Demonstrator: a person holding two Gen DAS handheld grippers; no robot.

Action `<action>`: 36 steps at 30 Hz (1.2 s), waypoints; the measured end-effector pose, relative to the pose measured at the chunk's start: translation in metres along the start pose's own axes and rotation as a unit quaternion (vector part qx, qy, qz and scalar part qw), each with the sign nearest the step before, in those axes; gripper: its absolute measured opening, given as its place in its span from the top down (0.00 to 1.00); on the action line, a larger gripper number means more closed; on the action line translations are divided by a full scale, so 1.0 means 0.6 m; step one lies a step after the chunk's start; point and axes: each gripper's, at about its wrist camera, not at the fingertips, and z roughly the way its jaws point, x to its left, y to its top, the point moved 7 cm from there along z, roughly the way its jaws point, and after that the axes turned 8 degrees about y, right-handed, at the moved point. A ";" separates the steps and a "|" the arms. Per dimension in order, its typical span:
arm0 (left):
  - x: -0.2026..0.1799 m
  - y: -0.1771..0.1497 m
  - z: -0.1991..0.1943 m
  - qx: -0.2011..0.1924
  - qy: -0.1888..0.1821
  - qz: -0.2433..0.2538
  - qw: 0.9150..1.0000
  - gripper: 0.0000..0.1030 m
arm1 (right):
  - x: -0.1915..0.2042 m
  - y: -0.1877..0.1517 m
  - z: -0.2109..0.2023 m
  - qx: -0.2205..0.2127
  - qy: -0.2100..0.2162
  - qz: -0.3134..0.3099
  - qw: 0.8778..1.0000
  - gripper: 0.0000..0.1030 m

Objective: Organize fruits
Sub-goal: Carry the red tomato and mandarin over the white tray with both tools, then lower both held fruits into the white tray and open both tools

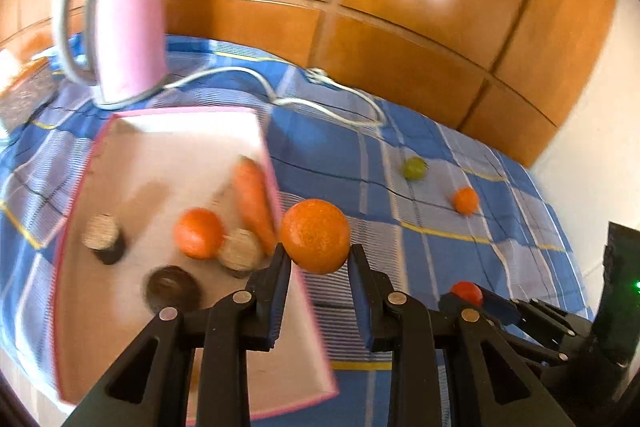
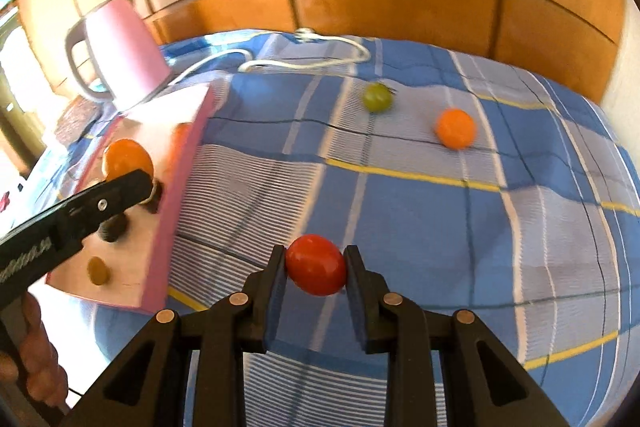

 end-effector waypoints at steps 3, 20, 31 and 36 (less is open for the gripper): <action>0.043 0.012 -0.003 -0.006 0.018 -0.023 1.000 0.72 | 0.035 0.013 0.007 0.003 0.027 -0.017 1.000 0.72; 0.167 0.029 0.008 -0.008 0.081 -0.075 0.994 0.71 | 0.213 0.047 0.081 0.038 0.101 -0.114 0.988 0.72; 0.168 0.029 0.005 -0.016 0.091 -0.069 0.993 0.71 | 0.219 0.034 0.099 0.052 0.102 -0.109 0.987 0.72; 0.171 0.029 0.005 -0.015 0.097 -0.071 0.993 0.71 | 0.217 0.036 0.101 0.051 0.098 -0.106 0.988 0.71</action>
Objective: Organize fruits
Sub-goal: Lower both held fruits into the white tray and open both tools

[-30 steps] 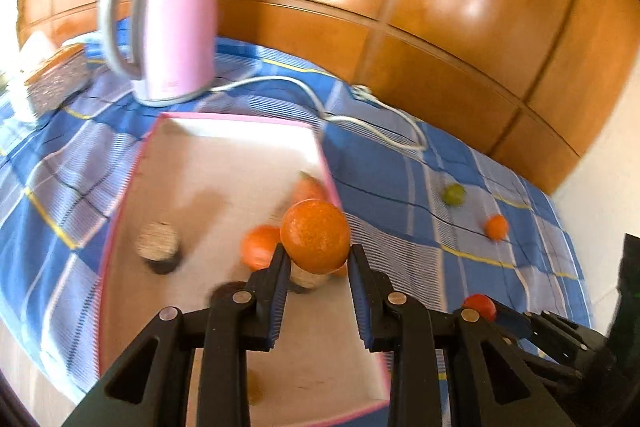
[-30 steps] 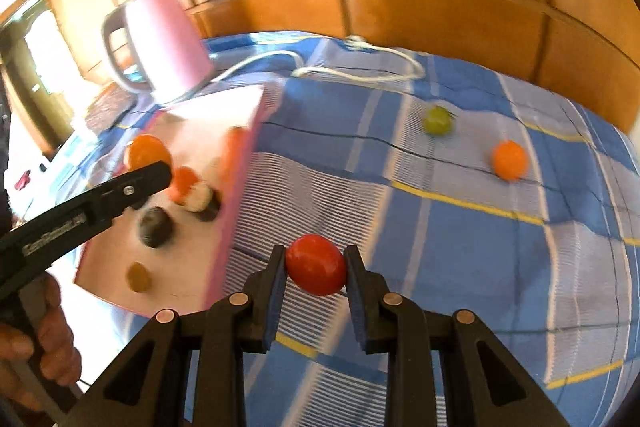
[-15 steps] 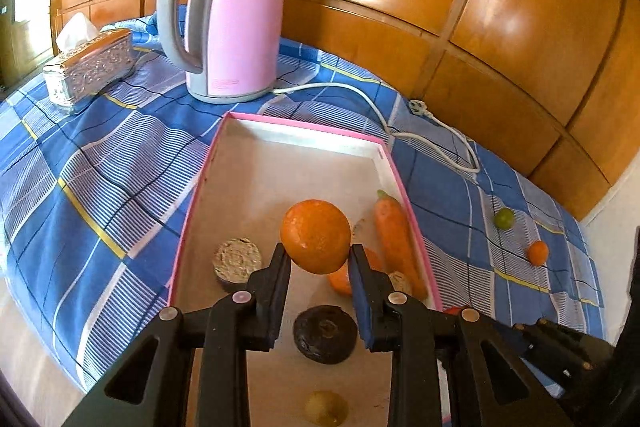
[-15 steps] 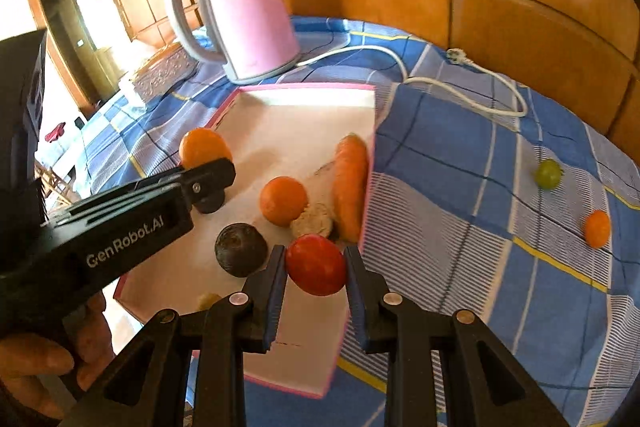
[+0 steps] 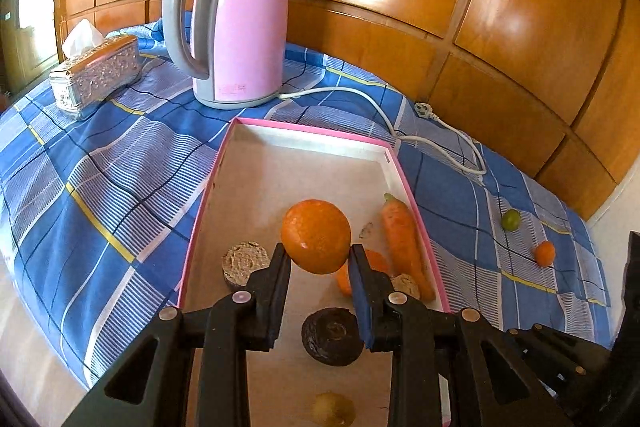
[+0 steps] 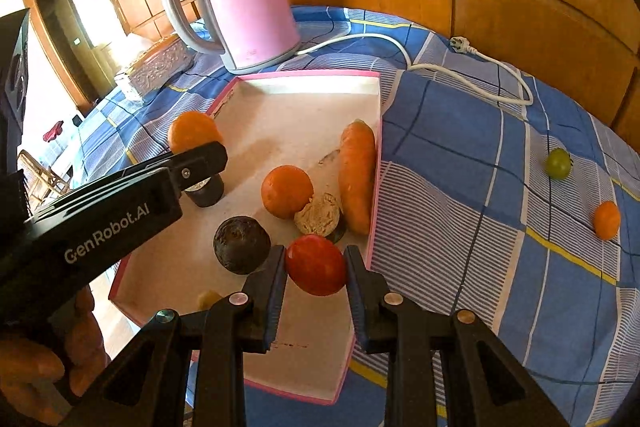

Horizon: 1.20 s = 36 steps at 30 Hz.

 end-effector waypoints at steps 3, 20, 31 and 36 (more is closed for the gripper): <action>0.001 0.000 0.000 0.000 0.002 0.000 1.000 0.71 | -0.001 0.000 0.002 0.002 -0.001 0.001 1.000 0.71; 0.011 -0.003 0.003 0.003 0.017 -0.005 1.000 0.70 | 0.001 -0.005 0.005 0.004 -0.005 0.008 1.000 0.67; 0.015 -0.010 -0.001 0.005 0.018 -0.008 1.000 0.68 | 0.009 -0.004 -0.002 -0.008 -0.004 0.006 1.000 0.55; 0.016 -0.012 -0.002 0.005 0.017 -0.010 1.000 0.68 | 0.008 -0.005 -0.009 -0.015 -0.009 0.007 1.000 0.55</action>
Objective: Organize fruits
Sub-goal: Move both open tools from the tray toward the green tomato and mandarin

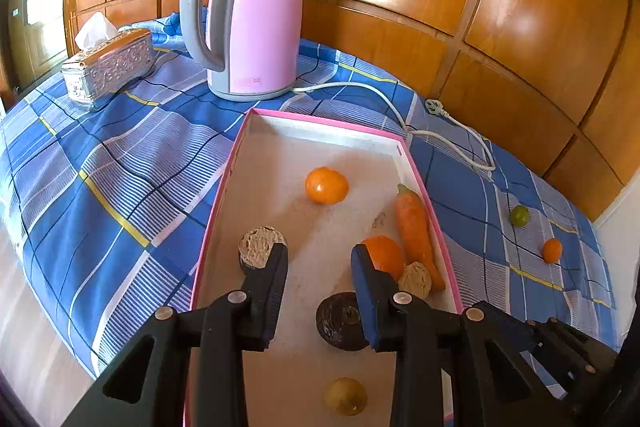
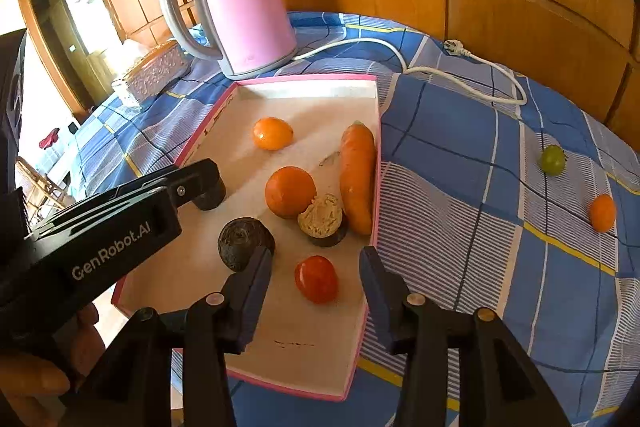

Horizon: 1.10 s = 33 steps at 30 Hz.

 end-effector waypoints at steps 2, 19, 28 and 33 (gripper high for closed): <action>0.002 -0.004 -0.003 -0.001 0.000 -0.001 1.000 0.68 | -0.002 0.000 -0.005 -0.005 0.000 0.003 1.000 0.55; -0.009 -0.017 -0.015 -0.001 -0.006 0.010 1.000 0.65 | -0.063 -0.023 -0.050 -0.031 -0.011 0.069 0.997 0.47; -0.047 -0.038 -0.022 0.003 -0.018 0.038 0.999 0.65 | -0.087 -0.036 -0.055 -0.025 -0.033 0.081 0.996 0.47; -0.069 -0.046 -0.027 0.003 -0.027 0.054 0.998 0.65 | -0.099 -0.041 -0.062 -0.027 -0.043 0.087 0.995 0.47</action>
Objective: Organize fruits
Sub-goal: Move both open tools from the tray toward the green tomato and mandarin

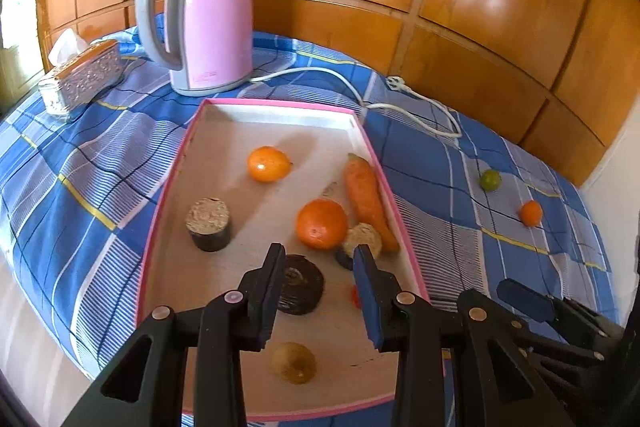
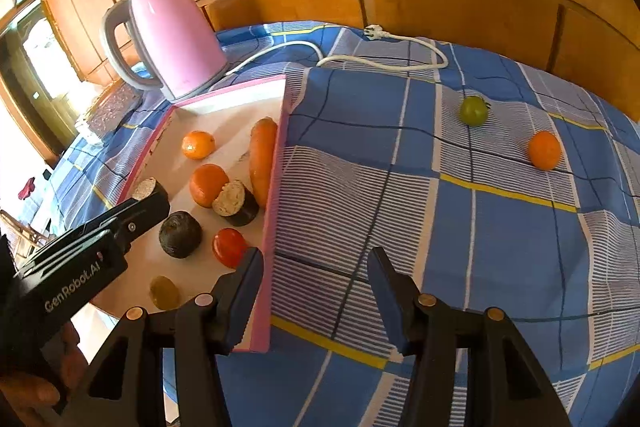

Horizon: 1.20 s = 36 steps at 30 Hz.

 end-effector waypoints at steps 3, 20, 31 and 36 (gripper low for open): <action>-0.010 -0.002 -0.003 0.000 -0.005 0.009 1.000 0.65 | -0.013 0.000 -0.004 -0.004 -0.005 0.009 1.000 0.47; -0.078 -0.010 -0.007 0.002 -0.026 0.051 0.998 0.65 | -0.102 -0.005 -0.032 -0.019 -0.044 0.061 0.997 0.47; -0.134 -0.014 -0.004 0.005 -0.045 0.081 0.996 0.65 | -0.159 -0.012 -0.044 -0.028 -0.063 0.097 0.993 0.47; -0.156 -0.014 0.002 0.009 -0.053 0.089 0.995 0.65 | -0.178 -0.014 -0.048 -0.030 -0.070 0.107 0.991 0.47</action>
